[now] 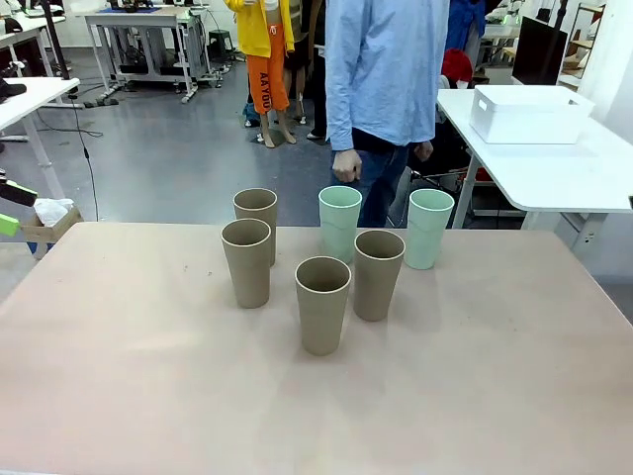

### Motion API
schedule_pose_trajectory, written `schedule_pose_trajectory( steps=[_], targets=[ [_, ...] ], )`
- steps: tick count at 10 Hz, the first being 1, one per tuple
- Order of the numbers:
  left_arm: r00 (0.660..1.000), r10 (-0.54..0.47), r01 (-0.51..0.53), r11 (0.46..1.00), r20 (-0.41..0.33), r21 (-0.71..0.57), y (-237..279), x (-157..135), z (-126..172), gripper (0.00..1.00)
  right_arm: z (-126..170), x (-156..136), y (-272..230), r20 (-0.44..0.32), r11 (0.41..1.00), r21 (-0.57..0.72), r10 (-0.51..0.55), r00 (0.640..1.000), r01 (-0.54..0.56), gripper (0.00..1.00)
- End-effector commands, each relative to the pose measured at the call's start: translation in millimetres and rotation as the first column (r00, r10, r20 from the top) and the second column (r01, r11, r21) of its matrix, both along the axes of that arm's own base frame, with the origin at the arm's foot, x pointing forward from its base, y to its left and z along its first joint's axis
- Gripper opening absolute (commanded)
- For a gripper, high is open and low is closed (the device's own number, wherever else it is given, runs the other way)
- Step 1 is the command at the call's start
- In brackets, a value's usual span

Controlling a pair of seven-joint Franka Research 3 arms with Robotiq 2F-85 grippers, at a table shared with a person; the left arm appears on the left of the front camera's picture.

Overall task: Stack the cups and store them in the basket.
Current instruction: Pick up two Reusable plastic cups , one in each hand.

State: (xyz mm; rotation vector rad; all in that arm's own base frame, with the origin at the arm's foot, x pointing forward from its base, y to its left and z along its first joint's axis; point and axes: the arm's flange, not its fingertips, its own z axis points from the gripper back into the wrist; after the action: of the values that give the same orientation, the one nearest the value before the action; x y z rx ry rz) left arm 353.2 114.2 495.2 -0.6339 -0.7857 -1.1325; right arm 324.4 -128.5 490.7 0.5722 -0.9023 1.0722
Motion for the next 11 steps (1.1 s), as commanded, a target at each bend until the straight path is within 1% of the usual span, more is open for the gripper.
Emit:
schedule_pose_trajectory(
  steps=[1, 11],
  targets=[
    [1.0, -0.013, 0.013, 1.0, 0.012, -0.008, 0.9, -0.7, 0.7, 1.0, 0.5, 2.6, -1.7, 0.03, 1.0, 0.013, 0.014, 0.999, -0.014, 1.0],
    [1.0, -0.013, 0.013, 1.0, 0.012, -0.008, 0.9, -0.7, 0.7, 1.0, 0.5, 2.6, -1.7, 0.03, 1.0, 0.013, 0.014, 0.999, -0.014, 1.0]
  ],
)
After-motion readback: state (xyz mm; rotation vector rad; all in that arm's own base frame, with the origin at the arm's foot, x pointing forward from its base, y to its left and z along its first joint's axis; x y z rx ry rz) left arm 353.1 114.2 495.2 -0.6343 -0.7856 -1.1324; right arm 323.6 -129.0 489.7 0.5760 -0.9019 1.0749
